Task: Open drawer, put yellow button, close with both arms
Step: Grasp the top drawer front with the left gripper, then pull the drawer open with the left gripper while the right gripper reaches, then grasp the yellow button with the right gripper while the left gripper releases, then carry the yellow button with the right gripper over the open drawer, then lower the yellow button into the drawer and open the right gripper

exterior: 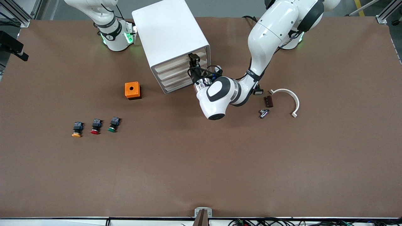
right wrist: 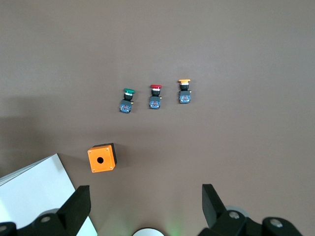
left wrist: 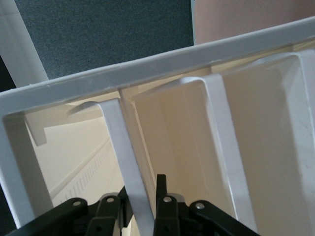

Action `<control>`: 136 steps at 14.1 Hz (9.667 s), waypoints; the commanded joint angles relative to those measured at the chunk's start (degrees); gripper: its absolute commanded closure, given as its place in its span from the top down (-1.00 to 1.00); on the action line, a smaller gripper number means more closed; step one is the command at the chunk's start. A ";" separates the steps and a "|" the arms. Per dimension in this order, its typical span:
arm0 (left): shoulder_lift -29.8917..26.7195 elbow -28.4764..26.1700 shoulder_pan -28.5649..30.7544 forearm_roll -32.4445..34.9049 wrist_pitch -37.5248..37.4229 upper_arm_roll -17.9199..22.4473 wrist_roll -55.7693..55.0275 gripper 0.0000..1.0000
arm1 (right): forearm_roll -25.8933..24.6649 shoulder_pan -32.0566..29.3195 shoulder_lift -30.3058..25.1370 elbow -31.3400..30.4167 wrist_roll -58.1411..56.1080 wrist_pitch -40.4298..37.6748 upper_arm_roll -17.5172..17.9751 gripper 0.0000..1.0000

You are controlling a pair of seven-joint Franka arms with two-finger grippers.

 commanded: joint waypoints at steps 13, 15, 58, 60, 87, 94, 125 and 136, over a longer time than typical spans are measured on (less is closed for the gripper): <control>0.43 1.02 4.32 -3.26 -0.28 0.78 -1.01 -0.69 | -1.80 -8.39 17.73 0.39 0.00 3.62 -0.30 1.00; 0.25 1.19 5.46 -3.44 0.07 0.86 -1.01 -0.69 | -1.01 -10.15 17.56 -4.52 -0.34 9.06 -0.21 1.00; -6.25 8.05 14.96 11.04 9.55 6.75 64.07 1.00 | -0.12 -12.62 34.61 -35.58 -5.09 73.61 4.62 -0.35; -6.43 8.05 15.14 14.82 12.36 6.75 70.24 1.00 | -0.12 -12.53 34.61 -34.52 -5.09 71.67 4.62 -1.00; -18.20 5.77 15.31 57.11 31.09 6.58 95.32 1.00 | 10.16 30.77 -3.63 -24.58 82.49 26.47 5.32 -1.00; -18.12 5.59 15.14 56.94 29.42 6.58 94.44 1.00 | 6.12 42.21 6.55 -19.67 99.40 28.78 5.32 -1.00; -18.82 0.76 13.03 60.36 31.80 6.58 61.04 1.00 | 0.84 50.84 26.08 -6.31 117.87 35.54 5.15 1.00; -19.26 0.85 7.50 62.91 23.97 6.49 57.78 1.00 | 1.90 31.71 25.21 4.50 66.32 17.01 4.80 1.00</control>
